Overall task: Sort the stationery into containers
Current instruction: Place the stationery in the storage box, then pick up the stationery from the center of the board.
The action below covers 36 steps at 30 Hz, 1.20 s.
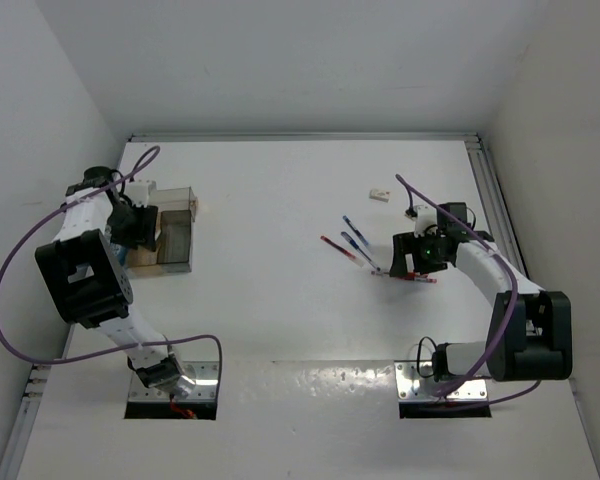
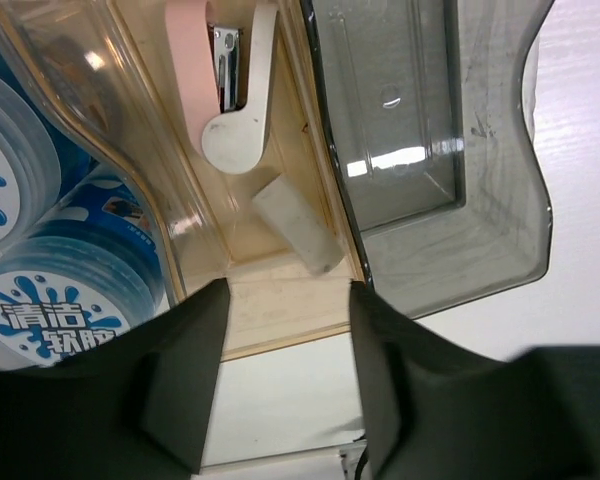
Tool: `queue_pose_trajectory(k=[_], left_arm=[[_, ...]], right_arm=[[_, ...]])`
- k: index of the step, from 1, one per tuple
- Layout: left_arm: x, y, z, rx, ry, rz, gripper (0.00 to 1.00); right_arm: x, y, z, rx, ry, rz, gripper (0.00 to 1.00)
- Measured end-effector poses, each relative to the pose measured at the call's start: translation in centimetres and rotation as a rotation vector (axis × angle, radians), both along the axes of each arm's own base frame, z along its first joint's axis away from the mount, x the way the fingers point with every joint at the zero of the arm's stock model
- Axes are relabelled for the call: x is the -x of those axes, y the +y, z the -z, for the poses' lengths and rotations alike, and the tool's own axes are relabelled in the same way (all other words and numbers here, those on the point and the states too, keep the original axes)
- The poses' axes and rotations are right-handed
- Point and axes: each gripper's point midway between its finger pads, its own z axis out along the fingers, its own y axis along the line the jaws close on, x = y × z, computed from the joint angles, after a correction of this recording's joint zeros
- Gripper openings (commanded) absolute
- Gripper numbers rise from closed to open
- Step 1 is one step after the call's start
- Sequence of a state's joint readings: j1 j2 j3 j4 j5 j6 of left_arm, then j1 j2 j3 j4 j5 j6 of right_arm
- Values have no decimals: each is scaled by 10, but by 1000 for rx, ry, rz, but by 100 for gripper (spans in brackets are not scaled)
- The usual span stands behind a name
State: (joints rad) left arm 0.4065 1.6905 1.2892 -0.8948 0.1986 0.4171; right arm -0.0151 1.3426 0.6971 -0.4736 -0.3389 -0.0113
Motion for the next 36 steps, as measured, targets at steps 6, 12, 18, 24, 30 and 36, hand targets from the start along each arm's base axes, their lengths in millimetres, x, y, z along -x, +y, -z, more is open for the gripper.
queue_pose_trajectory(k=[6, 12, 18, 24, 30, 36], left_arm=[[-10, -6, -6, 3, -28, 22, 61], [-35, -23, -28, 4, -106, 103, 61], [-45, -48, -37, 52, -152, 177, 61], [-51, -71, -49, 136, -187, 226, 62], [-58, -87, -68, 219, -236, 267, 61], [-51, -100, -68, 284, -215, 293, 60]], right_arm=[[-5, -10, -1, 69, -29, -38, 75], [-38, -27, -24, 138, -123, -66, 71], [-93, -43, -38, 166, -187, -24, 76], [-162, -50, -31, 167, -220, -11, 71], [-198, -64, 10, 175, -160, -9, 67], [-203, -75, 37, 190, -113, -34, 60]])
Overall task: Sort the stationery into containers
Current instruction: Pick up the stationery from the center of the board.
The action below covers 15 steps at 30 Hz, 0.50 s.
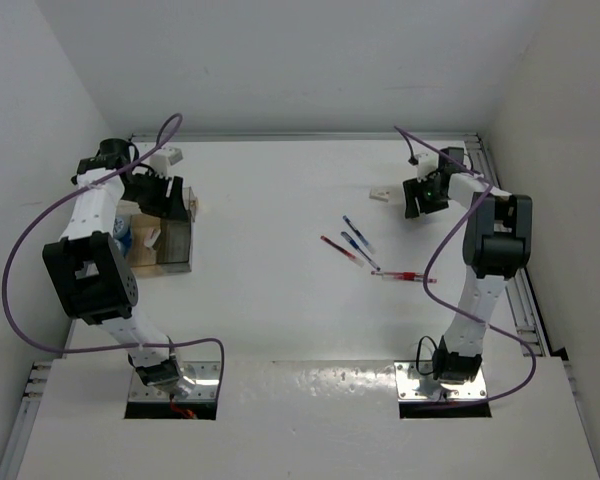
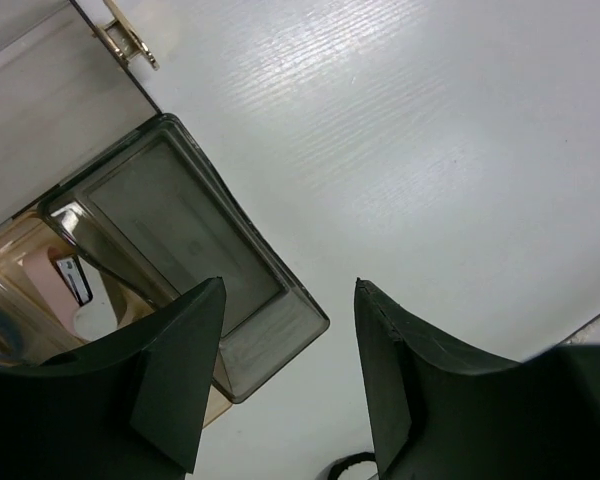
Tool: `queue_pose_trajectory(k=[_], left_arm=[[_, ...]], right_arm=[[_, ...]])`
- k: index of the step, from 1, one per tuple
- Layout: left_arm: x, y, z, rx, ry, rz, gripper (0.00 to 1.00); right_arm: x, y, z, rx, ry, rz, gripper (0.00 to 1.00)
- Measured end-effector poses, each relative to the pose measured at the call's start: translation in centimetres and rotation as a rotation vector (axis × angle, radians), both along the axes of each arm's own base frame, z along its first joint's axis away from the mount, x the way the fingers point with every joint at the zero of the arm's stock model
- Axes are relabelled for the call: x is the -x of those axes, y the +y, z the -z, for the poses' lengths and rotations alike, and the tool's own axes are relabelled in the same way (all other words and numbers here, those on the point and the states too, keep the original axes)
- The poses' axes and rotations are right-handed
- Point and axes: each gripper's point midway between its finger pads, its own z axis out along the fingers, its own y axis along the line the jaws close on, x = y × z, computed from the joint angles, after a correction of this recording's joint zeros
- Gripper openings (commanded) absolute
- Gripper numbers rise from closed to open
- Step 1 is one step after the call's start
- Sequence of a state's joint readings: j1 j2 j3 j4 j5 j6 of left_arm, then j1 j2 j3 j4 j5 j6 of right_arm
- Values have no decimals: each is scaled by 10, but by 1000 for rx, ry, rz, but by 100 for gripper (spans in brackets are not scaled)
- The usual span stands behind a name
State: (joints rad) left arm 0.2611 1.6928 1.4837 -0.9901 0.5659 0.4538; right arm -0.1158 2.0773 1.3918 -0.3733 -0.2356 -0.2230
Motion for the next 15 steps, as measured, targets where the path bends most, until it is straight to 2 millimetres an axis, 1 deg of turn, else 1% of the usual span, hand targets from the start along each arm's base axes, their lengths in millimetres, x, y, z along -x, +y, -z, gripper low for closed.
queue_pose_trajectory(k=[2, 3, 5, 6, 8, 9, 11, 15], left_arm=[[1, -1, 0, 4, 4, 5, 60], [2, -1, 0, 6, 4, 7, 60], [2, -1, 0, 6, 6, 7, 60], [2, -1, 0, 6, 6, 7, 60], [2, -1, 0, 6, 7, 7, 60], [2, -1, 0, 6, 6, 8, 60], [2, -1, 0, 5, 4, 10, 60], [3, 0, 3, 17, 1, 5, 59]], right_arm=[[0, -2, 4, 6, 8, -11, 57], [1, -2, 6, 9, 12, -18, 53], [3, -2, 7, 15, 19, -32, 48], [3, -2, 7, 18, 20, -38, 44], [4, -2, 8, 23, 21, -51, 39], [4, -2, 8, 25, 21, -58, 34], [5, 0, 9, 28, 22, -72, 30], [9, 5, 7, 36, 14, -106, 19]])
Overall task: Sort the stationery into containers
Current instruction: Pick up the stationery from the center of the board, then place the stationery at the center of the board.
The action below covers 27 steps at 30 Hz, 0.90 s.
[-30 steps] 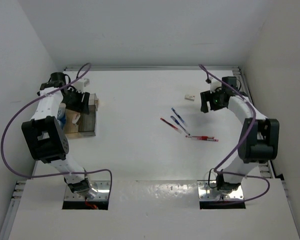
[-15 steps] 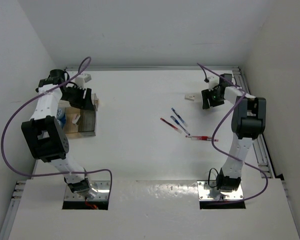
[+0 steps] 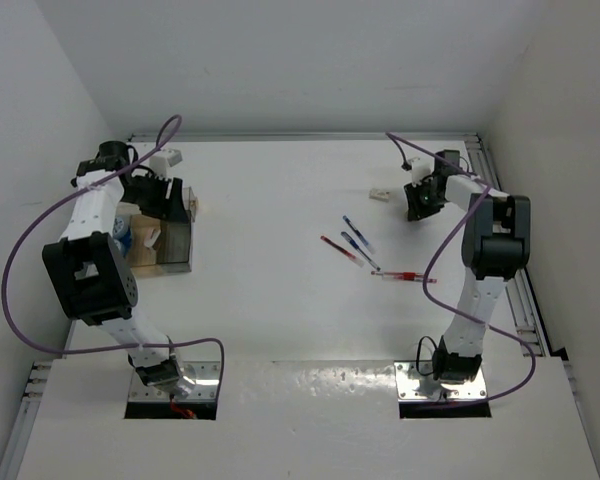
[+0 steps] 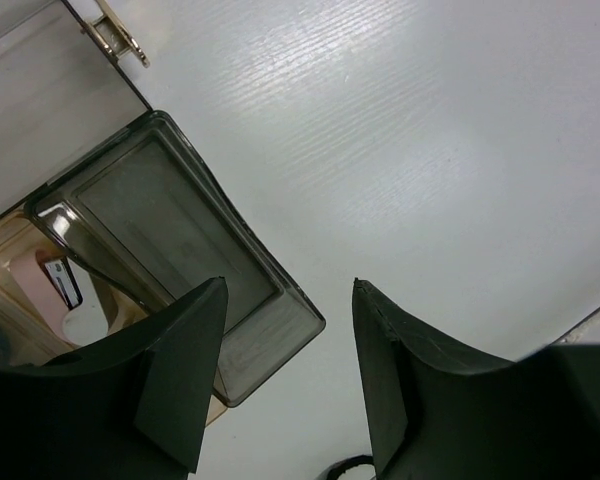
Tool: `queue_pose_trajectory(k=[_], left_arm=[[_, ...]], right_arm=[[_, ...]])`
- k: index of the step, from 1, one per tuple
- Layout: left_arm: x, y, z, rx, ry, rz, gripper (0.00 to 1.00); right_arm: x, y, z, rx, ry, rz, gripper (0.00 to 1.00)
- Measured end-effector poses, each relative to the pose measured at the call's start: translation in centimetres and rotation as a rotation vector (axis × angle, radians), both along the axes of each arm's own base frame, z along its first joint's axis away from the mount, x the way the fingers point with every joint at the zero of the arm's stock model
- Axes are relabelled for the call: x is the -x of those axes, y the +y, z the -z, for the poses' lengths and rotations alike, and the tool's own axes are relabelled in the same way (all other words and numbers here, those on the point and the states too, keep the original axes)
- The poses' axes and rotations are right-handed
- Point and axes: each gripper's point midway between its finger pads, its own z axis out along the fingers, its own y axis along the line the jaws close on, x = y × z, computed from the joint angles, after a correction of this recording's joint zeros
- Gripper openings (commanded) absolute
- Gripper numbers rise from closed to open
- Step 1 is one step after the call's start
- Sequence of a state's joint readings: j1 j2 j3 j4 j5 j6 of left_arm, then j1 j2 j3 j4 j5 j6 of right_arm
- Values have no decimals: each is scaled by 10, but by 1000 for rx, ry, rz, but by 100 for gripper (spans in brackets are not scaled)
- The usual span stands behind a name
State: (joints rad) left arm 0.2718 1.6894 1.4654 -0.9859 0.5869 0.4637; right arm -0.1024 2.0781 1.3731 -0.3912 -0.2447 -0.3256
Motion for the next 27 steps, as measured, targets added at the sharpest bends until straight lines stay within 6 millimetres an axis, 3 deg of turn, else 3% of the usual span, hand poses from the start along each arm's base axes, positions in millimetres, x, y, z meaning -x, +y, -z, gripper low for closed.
queue_pose_trajectory(k=[3, 6, 9, 13, 16, 18, 22, 23, 27], left_arm=[[1, 3, 0, 24, -3, -14, 59], [-1, 10, -4, 65, -18, -50, 58], [-4, 21, -8, 102, -40, -88, 57], [-5, 26, -9, 119, -57, -104, 58], [-1, 23, -7, 119, -55, -106, 59], [1, 22, -9, 115, -59, -106, 59], [5, 21, -17, 94, -87, -100, 60], [6, 21, -18, 89, -94, -98, 60], [12, 20, -20, 71, -112, -95, 60]], right_arm=[[8, 19, -3, -9, 14, -44, 16], [12, 58, -16, -42, 9, -114, 16], [18, 120, -39, -85, -23, -219, 16], [45, 224, -66, -144, -68, -417, 15], [75, 292, -72, -177, -78, -557, 15], [90, 321, -70, -181, -69, -614, 16], [90, 354, -47, -160, -57, -641, 28], [89, 356, -38, -146, -49, -634, 36], [90, 354, -4, -79, -7, -614, 49]])
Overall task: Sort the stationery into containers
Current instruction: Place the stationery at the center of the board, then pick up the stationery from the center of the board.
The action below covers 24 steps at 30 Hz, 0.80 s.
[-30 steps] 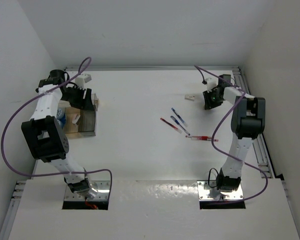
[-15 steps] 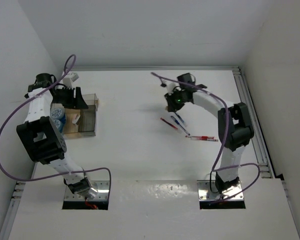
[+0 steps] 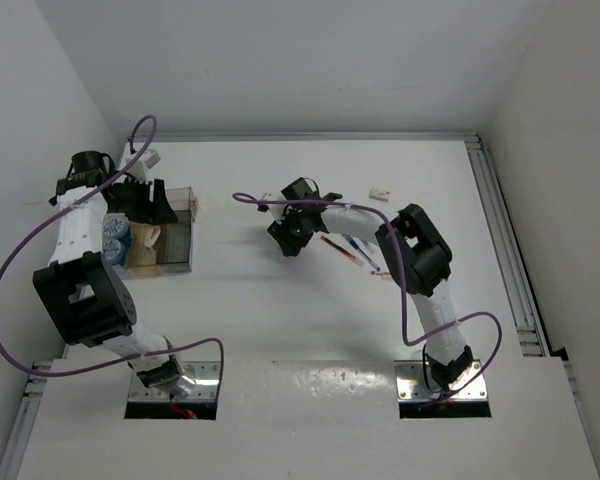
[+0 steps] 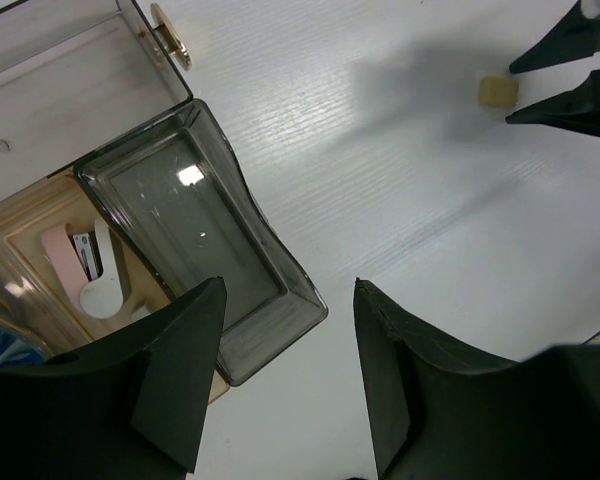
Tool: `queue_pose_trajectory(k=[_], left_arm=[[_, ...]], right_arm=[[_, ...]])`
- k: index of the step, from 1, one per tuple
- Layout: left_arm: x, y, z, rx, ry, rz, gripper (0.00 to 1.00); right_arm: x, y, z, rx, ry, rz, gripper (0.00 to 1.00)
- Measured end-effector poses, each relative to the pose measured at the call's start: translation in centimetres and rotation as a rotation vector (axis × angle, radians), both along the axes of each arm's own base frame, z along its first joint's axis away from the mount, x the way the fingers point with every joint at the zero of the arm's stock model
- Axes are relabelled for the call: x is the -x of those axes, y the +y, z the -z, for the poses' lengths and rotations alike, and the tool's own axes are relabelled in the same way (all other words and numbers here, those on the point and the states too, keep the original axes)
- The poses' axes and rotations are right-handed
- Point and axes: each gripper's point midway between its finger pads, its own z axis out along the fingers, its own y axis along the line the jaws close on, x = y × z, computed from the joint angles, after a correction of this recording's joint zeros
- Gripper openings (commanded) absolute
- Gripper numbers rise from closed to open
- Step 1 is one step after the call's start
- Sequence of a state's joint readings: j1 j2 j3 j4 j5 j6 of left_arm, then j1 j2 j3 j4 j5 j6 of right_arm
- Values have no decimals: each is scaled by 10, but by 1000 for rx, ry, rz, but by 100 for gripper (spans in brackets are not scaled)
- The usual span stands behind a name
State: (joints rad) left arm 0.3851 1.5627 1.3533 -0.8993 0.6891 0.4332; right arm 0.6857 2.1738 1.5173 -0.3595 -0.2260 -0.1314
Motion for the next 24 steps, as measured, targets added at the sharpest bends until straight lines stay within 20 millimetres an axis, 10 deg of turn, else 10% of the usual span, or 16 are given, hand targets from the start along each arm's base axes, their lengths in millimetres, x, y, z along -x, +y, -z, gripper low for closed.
queue_pose_trajectory(k=[7, 13, 20, 24], left_arm=[[-6, -13, -2, -13, -28, 37, 60], [-15, -62, -5, -23, -75, 187, 60], [-8, -164, 15, -48, -75, 450, 63], [5, -212, 48, -74, -3, 517, 64]], right_arm=[[-8, 1, 0, 13, -35, 29, 68], [-11, -19, -31, -47, -13, 117, 68], [-88, -122, -133, -197, -180, 400, 69], [-117, -195, -131, -170, -198, 579, 76]])
